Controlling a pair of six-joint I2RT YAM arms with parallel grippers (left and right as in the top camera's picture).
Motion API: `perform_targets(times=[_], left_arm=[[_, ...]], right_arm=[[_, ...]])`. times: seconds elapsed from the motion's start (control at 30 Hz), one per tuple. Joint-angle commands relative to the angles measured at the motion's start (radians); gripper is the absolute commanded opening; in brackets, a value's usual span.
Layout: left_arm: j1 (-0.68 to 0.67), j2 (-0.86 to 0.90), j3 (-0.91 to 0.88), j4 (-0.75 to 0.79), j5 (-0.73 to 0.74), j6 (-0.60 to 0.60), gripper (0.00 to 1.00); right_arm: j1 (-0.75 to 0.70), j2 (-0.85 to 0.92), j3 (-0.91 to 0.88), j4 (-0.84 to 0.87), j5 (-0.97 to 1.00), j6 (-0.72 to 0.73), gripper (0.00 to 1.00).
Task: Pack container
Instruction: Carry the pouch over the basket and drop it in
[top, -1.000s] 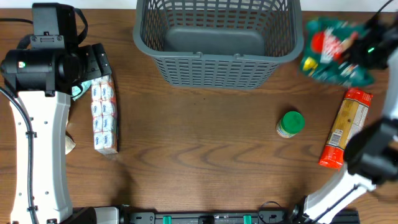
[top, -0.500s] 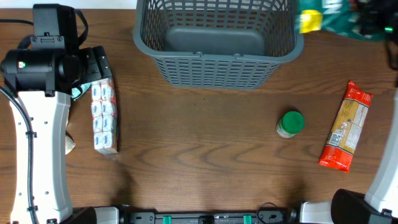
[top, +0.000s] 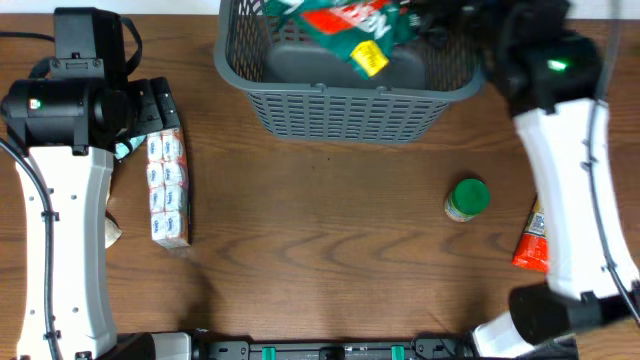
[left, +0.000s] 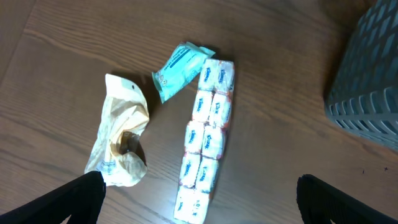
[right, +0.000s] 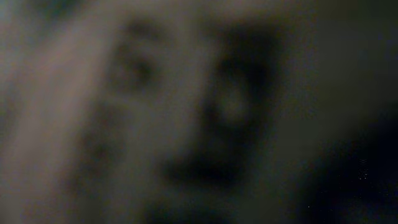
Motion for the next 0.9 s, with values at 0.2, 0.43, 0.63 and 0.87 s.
perform_targets(times=[0.2,0.43,0.63,0.87], left_arm=[[0.003,-0.002,0.008,-0.003,-0.001,0.010,0.99],[0.003,-0.002,0.008,-0.003,-0.001,0.010,0.99],[0.003,-0.002,0.008,-0.003,-0.001,0.010,0.99],[0.003,-0.002,0.008,-0.003,-0.001,0.011,0.99]], right_arm=[[0.017,0.216,0.027,0.021,0.089,0.024,0.01],[0.018,0.341,0.027,-0.033,0.114,0.066,0.01],[0.019,0.387,0.027,-0.102,0.115,0.066,0.01],[0.019,0.381,0.027,-0.130,0.114,0.084,0.56]])
